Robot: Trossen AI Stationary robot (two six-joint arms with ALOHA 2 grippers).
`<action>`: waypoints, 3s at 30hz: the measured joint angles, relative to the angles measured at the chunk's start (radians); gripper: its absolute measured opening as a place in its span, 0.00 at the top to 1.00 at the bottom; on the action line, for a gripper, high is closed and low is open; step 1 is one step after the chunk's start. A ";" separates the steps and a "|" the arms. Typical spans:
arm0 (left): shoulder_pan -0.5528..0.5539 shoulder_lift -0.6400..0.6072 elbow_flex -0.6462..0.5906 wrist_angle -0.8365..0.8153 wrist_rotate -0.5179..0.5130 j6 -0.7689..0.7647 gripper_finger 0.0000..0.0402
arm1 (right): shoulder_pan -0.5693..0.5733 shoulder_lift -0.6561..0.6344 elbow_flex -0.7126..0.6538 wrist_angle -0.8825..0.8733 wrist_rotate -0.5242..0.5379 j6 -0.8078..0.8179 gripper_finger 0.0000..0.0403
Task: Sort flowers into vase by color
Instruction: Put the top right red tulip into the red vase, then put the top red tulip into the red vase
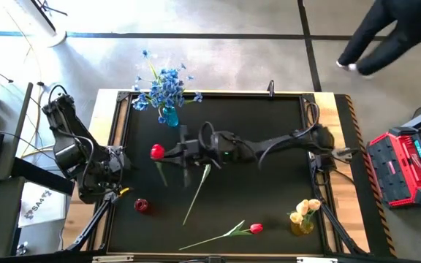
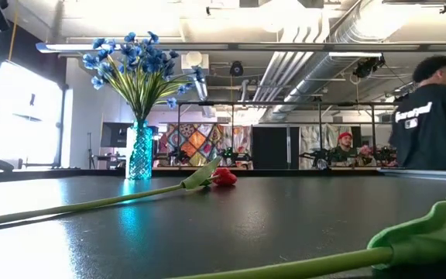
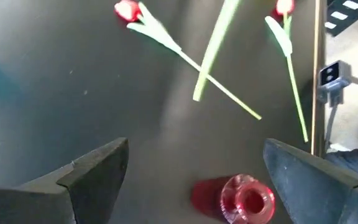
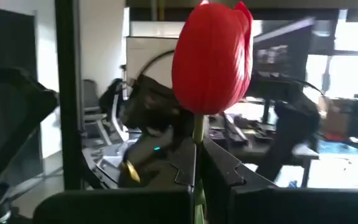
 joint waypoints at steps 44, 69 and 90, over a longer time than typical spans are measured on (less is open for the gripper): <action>-0.042 -0.009 0.000 -0.291 0.165 -0.174 0.10 | 0.030 0.362 0.590 -0.081 -0.182 -0.001 1.00; -0.041 -0.008 -0.001 -0.295 0.148 -0.174 0.10 | 0.041 0.406 0.589 -0.242 -0.106 0.116 0.75; -0.041 -0.008 -0.001 -0.388 0.129 -0.319 0.10 | 0.034 0.201 0.617 -0.780 0.512 0.584 0.46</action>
